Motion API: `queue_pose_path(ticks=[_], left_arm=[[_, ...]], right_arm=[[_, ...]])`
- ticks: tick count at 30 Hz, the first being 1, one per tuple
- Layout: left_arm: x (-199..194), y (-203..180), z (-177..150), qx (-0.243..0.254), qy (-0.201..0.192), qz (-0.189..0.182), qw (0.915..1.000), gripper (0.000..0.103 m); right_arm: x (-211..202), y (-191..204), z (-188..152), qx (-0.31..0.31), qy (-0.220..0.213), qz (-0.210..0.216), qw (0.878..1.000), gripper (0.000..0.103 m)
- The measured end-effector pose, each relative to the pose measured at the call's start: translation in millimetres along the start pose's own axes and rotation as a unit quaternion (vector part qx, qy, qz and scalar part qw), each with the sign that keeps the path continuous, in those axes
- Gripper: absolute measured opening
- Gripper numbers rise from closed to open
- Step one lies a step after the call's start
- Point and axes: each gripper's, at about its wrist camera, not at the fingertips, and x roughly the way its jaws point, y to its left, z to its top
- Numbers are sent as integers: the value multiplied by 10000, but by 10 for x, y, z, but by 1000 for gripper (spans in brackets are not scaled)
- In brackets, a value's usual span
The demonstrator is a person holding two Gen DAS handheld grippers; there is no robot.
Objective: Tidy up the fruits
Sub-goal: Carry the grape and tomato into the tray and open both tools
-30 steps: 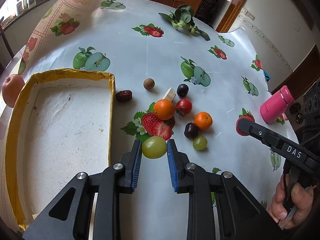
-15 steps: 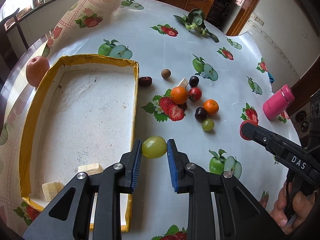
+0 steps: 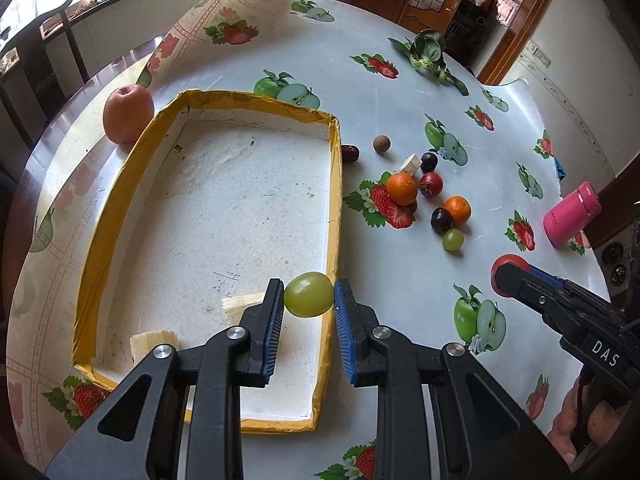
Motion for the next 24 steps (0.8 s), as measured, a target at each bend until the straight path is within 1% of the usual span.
queue_pose_path(ticks=[14,24], left_arm=[[5,402,-38,-269,34,157,9995,23],[97,782,-16,-566,120,297,9979,23]], right_arm=[[198,417,-22,-401,188,189,9988,30],[466,909,-84,-950,434,520,9932,30]])
